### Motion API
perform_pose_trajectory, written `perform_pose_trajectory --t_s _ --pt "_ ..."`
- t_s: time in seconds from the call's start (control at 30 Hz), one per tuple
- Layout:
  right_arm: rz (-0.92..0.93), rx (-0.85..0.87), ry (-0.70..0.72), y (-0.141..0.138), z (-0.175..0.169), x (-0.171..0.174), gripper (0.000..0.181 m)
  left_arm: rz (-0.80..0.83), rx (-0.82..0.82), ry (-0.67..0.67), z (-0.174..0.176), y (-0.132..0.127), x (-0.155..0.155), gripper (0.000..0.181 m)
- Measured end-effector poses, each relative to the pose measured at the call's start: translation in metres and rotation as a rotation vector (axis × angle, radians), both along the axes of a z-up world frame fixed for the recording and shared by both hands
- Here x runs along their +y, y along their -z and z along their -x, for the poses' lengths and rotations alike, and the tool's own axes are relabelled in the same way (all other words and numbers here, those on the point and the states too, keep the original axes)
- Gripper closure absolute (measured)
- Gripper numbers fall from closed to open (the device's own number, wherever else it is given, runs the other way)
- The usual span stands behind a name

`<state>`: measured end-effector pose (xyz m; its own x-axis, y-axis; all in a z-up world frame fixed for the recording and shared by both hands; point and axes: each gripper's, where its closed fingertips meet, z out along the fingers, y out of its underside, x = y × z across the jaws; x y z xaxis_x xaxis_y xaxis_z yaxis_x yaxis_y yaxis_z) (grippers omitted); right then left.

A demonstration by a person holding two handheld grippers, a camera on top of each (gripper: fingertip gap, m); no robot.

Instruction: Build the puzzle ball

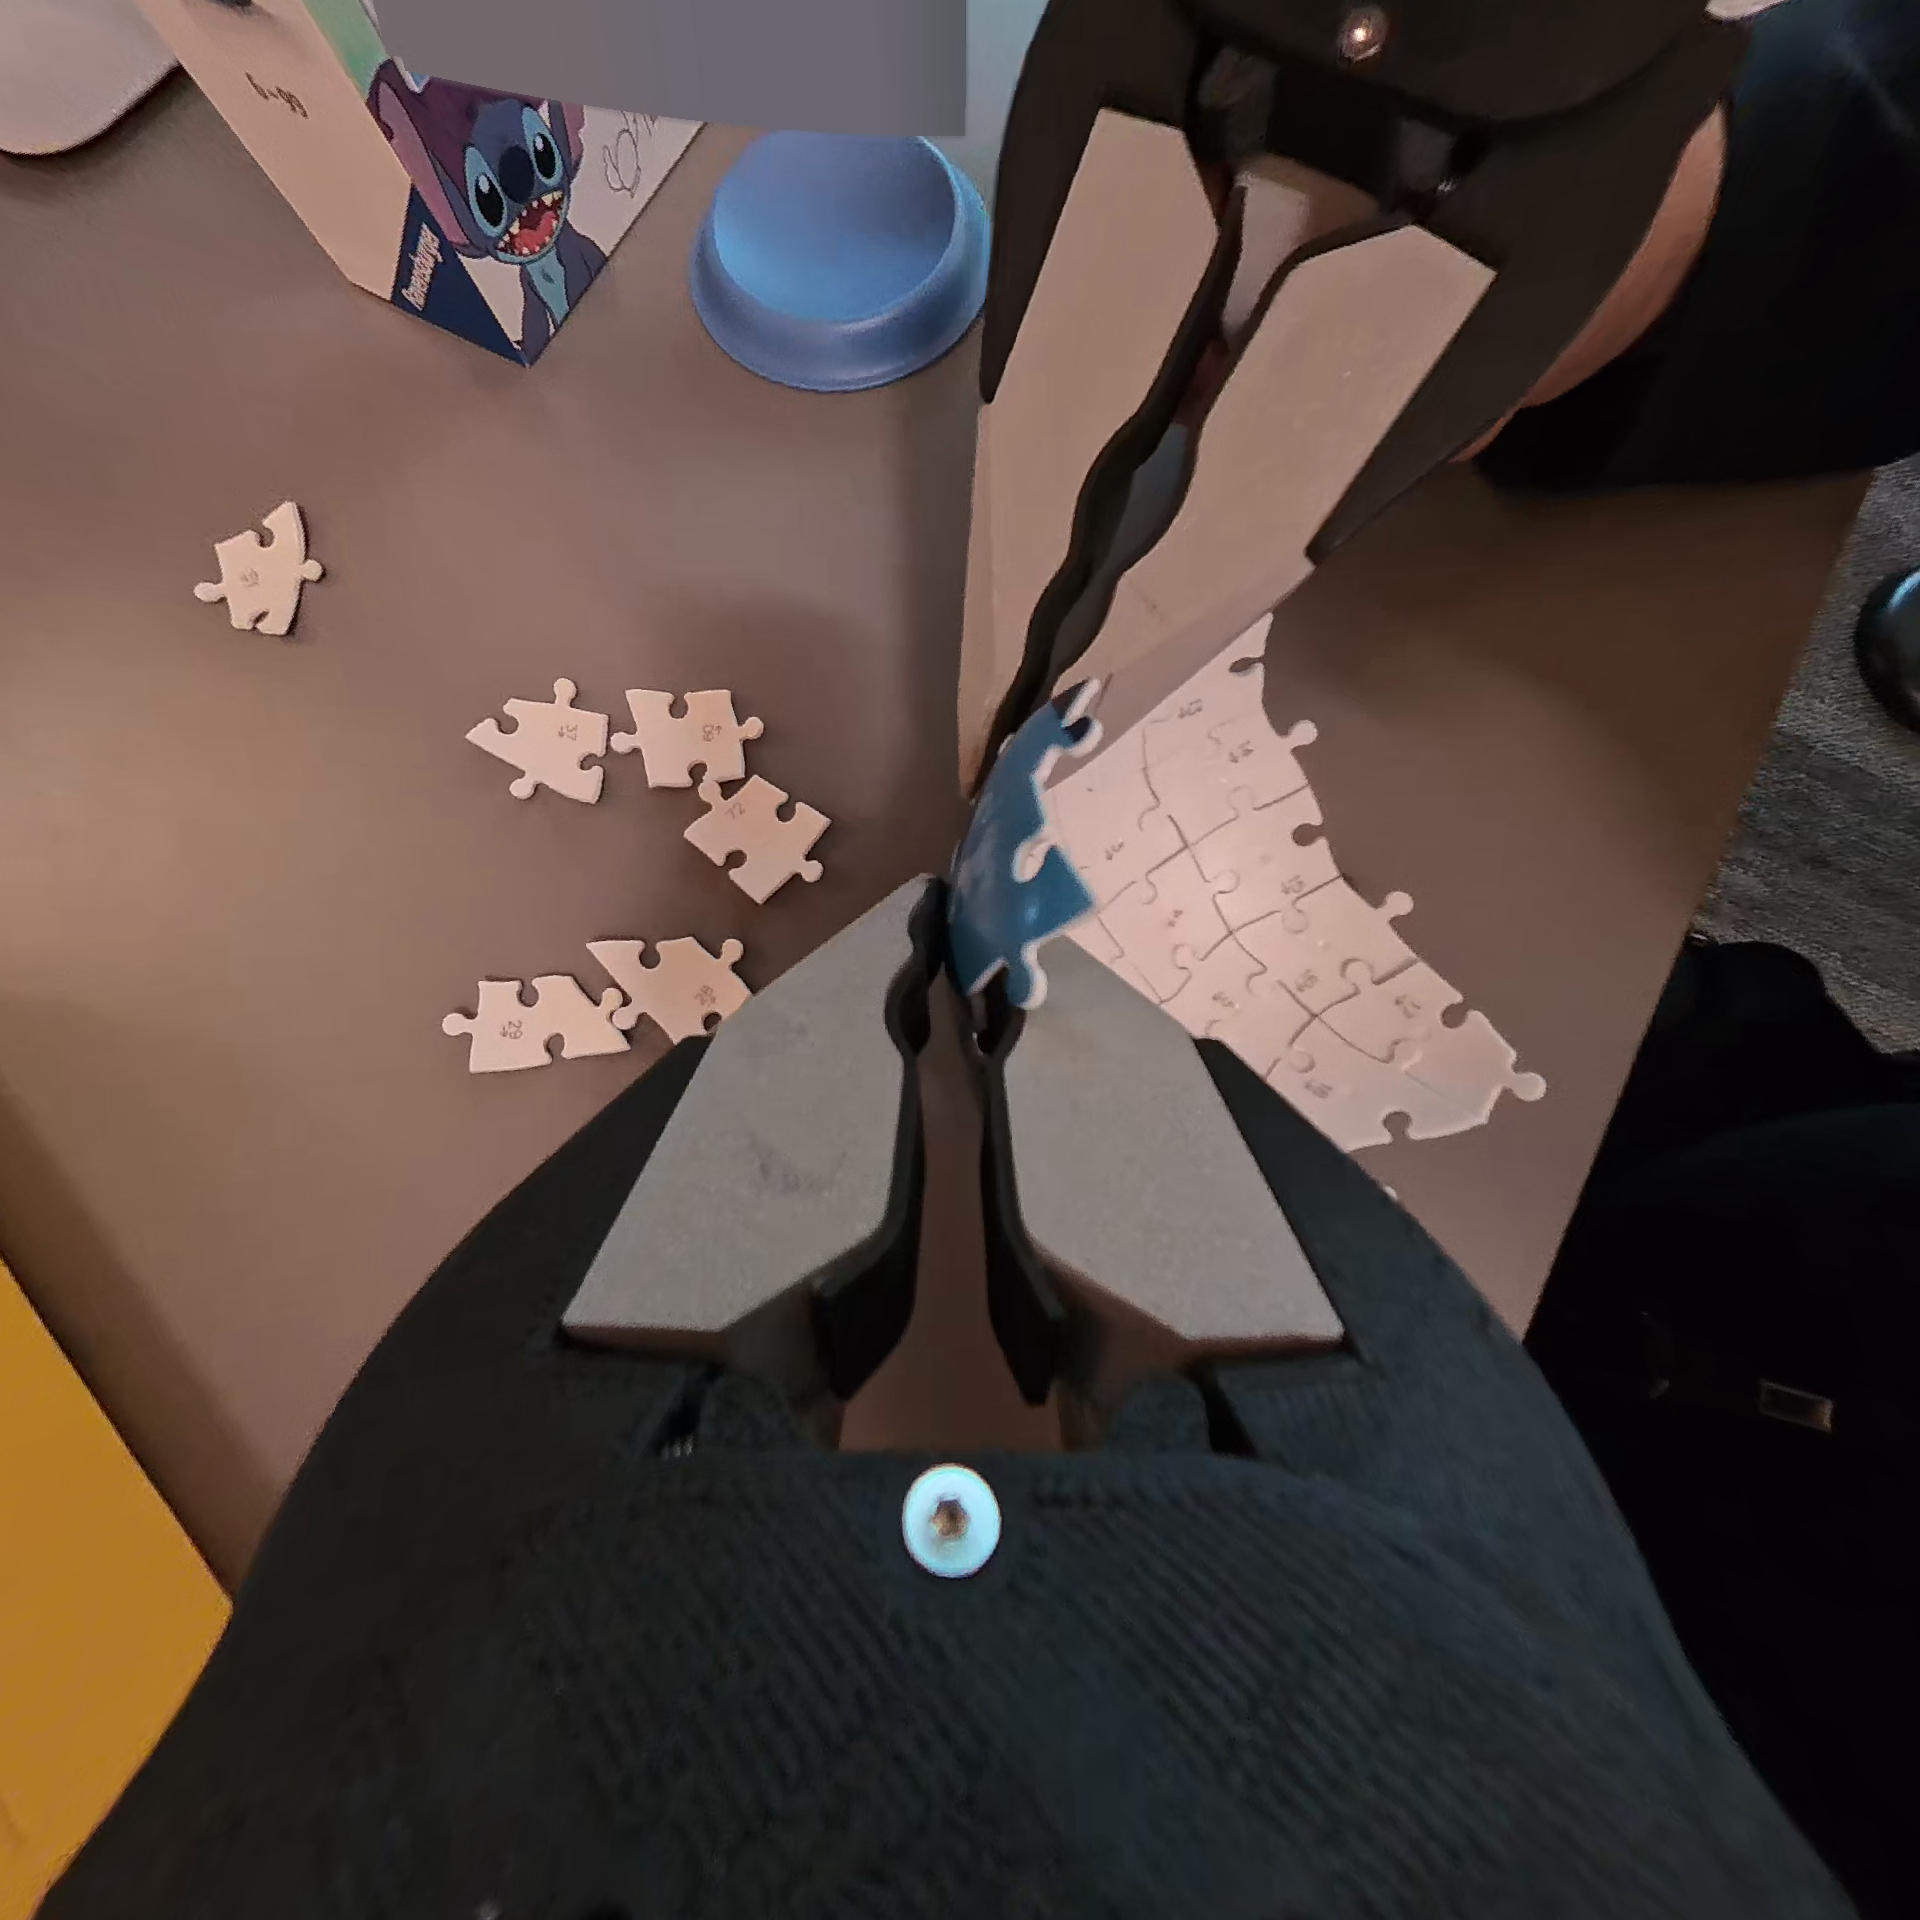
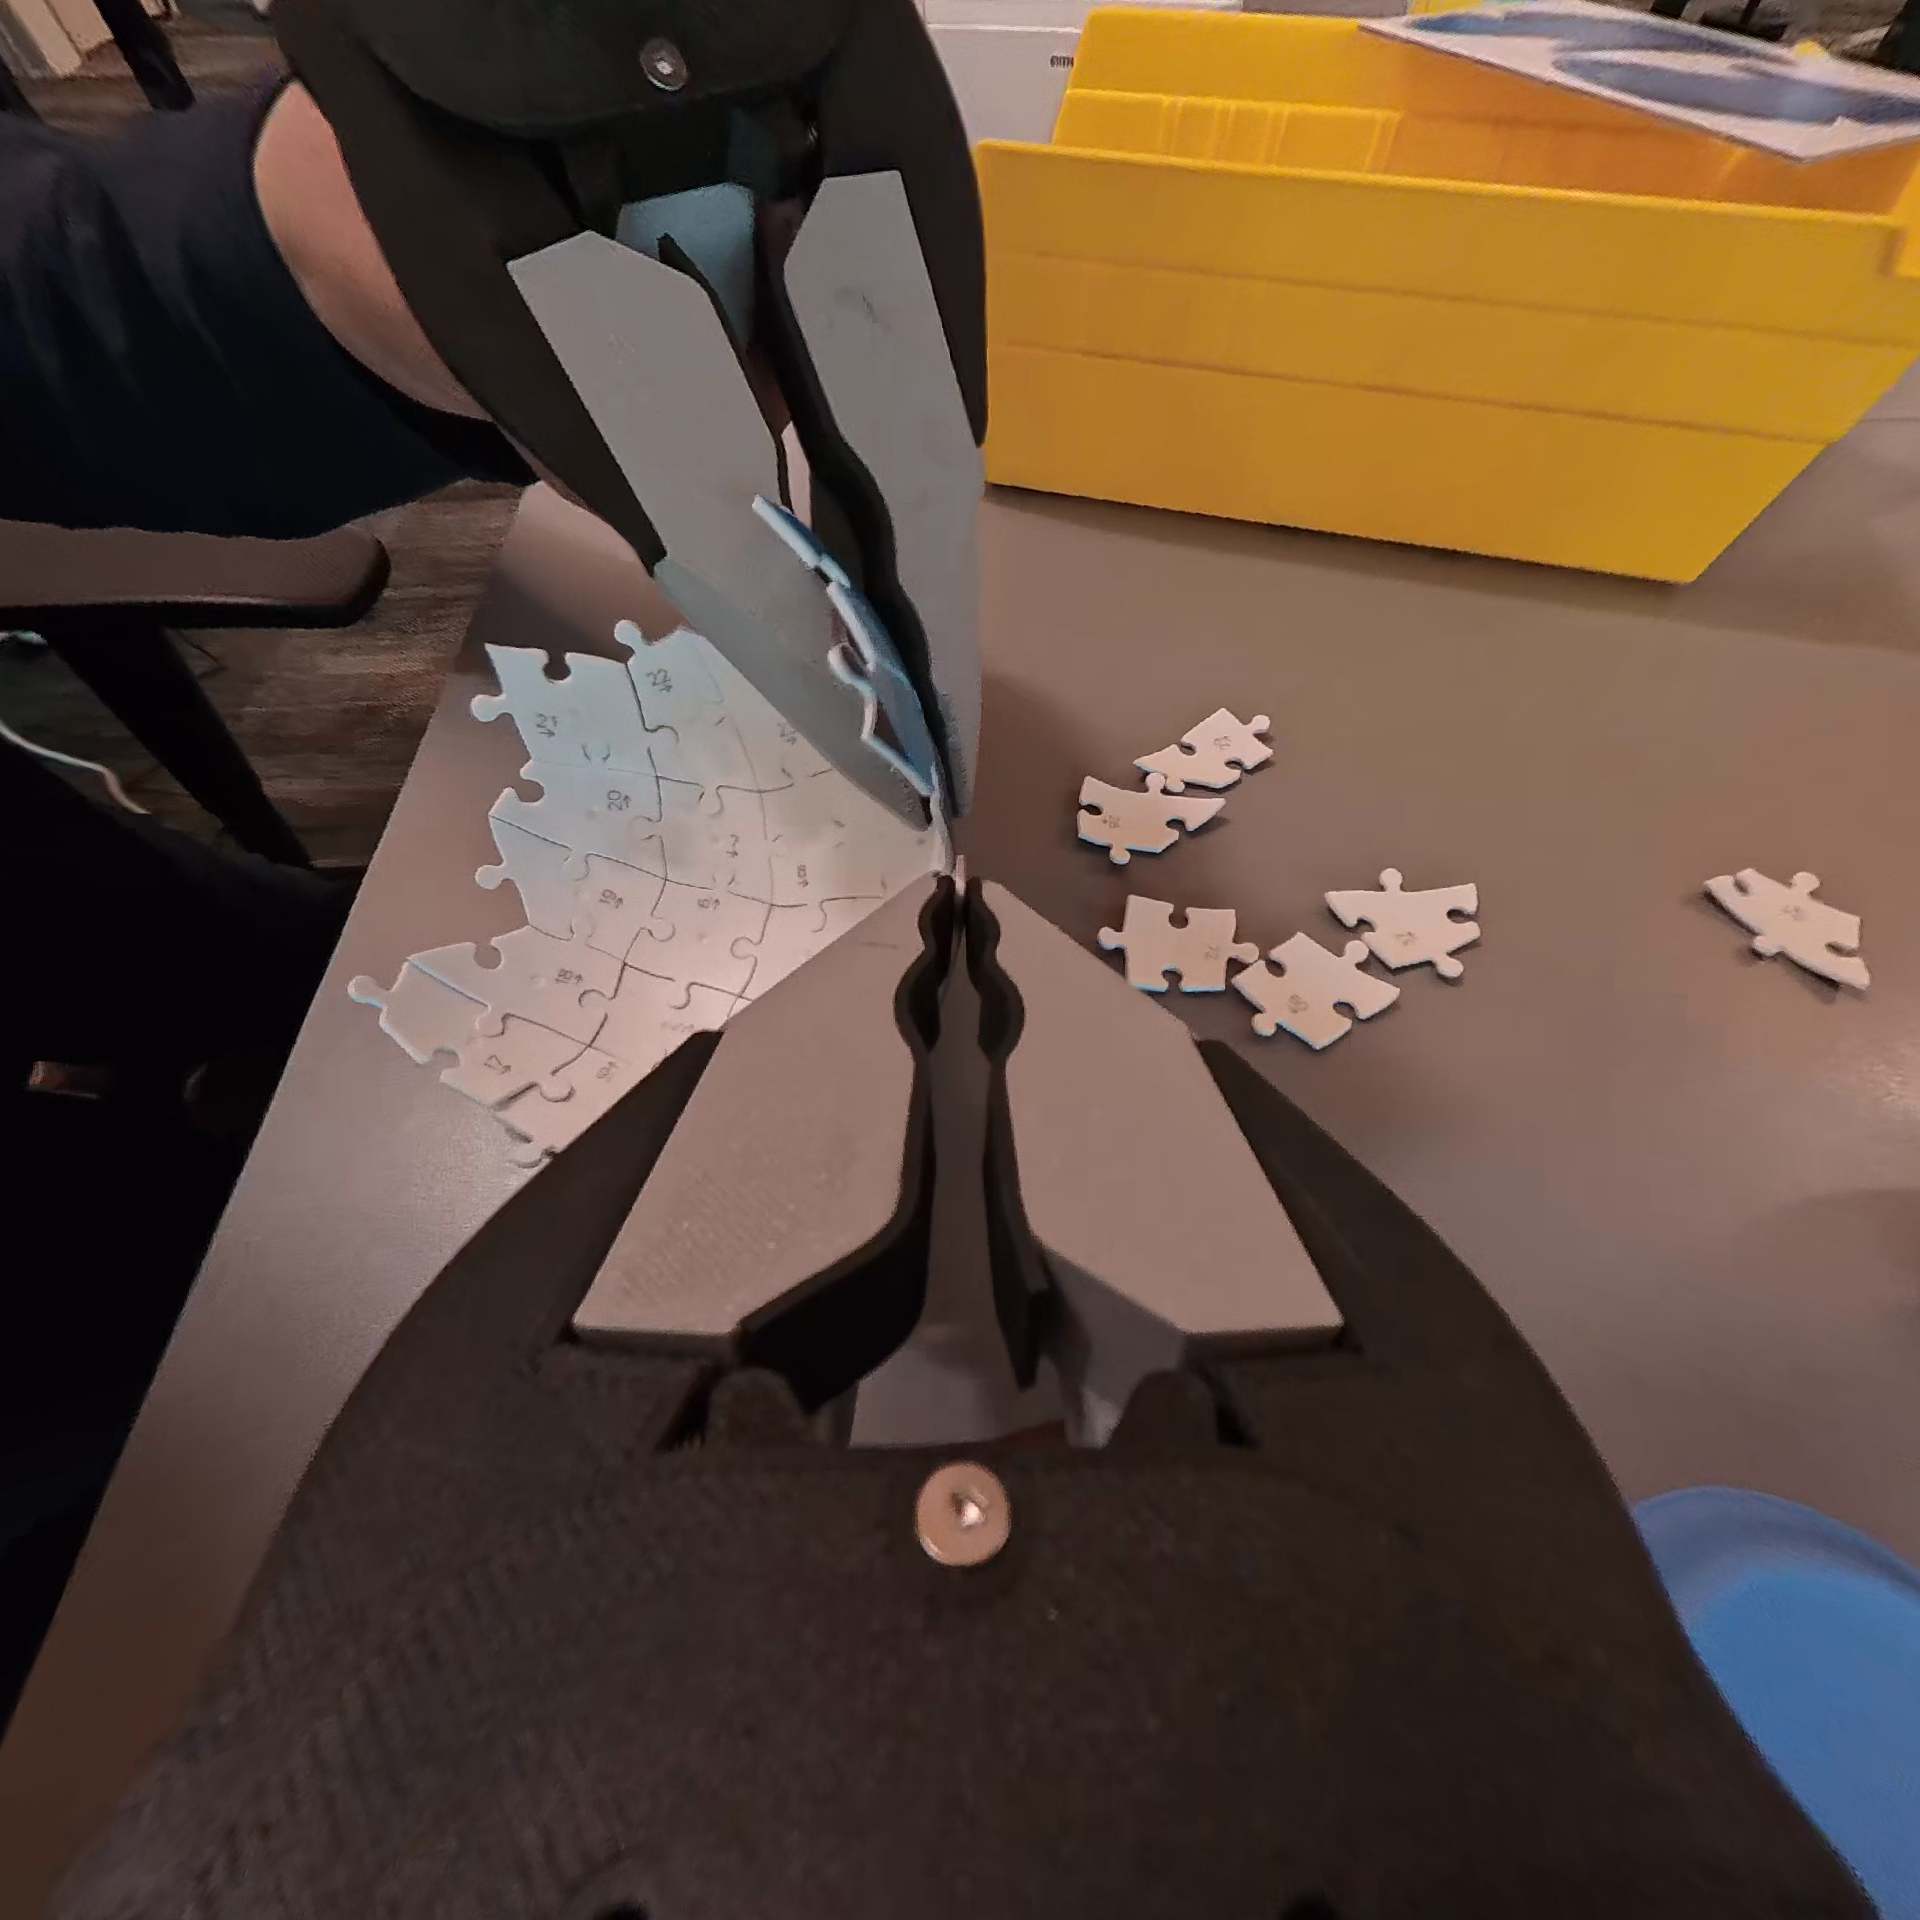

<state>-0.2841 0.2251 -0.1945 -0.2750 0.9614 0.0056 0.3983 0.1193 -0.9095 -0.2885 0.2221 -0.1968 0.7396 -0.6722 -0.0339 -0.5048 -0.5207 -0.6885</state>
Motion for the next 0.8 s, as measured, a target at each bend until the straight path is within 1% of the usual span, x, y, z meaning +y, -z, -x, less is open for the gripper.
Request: perform_pose_trajectory --t_s 0.13,0.23,0.57,0.7,0.8 --pt "-0.066 0.031 0.004 -0.0015 -0.0002 -0.0012 0.181 0.001 -0.020 -0.006 0.0001 -0.0010 -0.0011 0.181" --pt "-0.028 0.035 -0.003 -0.0011 0.0000 -0.0011 0.181 0.000 -0.017 -0.010 0.0008 -0.0007 -0.0014 0.180" --pt "-0.029 0.045 0.009 -0.0020 0.0010 0.0015 0.181 -0.003 -0.007 -0.011 0.0021 -0.0021 0.0015 0.181" --pt "0.047 0.015 -0.004 -0.0004 0.0018 0.0014 0.181 0.001 -0.005 -0.014 0.0026 -0.0007 0.0013 0.180" --pt "0.038 -0.009 -0.015 0.0007 0.0020 0.0008 0.181 -0.003 0.009 -0.014 0.0025 0.0000 0.0005 0.180"
